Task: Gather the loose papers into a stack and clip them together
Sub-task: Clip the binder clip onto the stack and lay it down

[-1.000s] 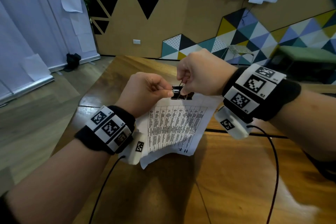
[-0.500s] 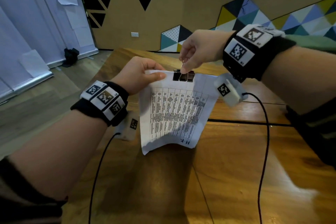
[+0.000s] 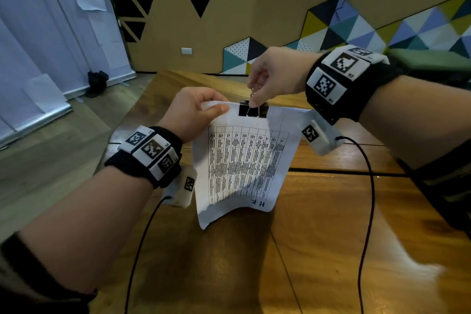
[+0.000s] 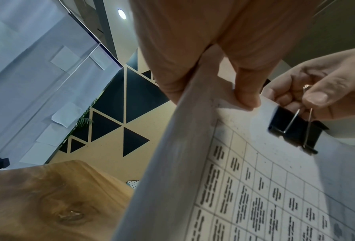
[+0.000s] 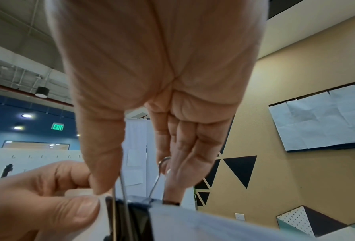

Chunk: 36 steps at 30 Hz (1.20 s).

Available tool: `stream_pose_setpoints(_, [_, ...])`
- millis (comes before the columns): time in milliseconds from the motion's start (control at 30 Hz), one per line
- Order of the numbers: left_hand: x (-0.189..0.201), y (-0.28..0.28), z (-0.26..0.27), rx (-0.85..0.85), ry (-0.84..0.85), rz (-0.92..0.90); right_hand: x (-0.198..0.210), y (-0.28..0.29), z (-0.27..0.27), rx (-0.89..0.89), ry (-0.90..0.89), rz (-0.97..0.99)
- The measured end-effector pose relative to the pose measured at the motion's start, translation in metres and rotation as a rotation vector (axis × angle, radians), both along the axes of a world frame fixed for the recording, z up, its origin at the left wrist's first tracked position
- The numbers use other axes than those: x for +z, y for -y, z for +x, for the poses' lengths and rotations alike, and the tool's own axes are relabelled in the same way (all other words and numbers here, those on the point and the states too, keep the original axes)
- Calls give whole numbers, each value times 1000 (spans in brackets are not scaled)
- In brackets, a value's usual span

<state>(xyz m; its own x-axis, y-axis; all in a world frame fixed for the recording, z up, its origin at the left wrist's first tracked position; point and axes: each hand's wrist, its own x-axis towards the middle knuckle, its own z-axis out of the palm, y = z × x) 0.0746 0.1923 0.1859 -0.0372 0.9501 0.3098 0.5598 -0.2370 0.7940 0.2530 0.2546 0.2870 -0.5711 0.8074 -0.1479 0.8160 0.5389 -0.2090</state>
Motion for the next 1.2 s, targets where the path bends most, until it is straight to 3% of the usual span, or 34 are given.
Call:
stream_pose_setpoints(100, [-2,1,-1,-5,14,2,0,1,2,20,63,35])
stream_pose_setpoints(267, [-8,4,-5,-9,19,29,-14,10,17,-49,-327,153])
stream_pose_setpoints(367, [-9,7,-6,-12,25,28,-33,18,23,2,-243,93])
stream_pose_setpoints(533, [-6,11,-4,-30,1,3,-43,26,27,23,-245,69])
stream_pose_setpoints(600, [2,12,-3,-62,-92,-12,-42,27,29,24,-247,45])
stream_pose_setpoints(767, [24,13,11,-81,-512,38,-39,30,26,79,-213,46])
stream_pose_setpoints(833, [24,13,14,-59,-559,86,-36,32,27,90,-202,31])
stream_pose_setpoints(967, [15,14,14,-77,-427,107,-35,36,29,108,-160,-15])
stream_pose_setpoints(1200, [13,10,11,-134,-323,42,-41,29,21,143,-13,109])
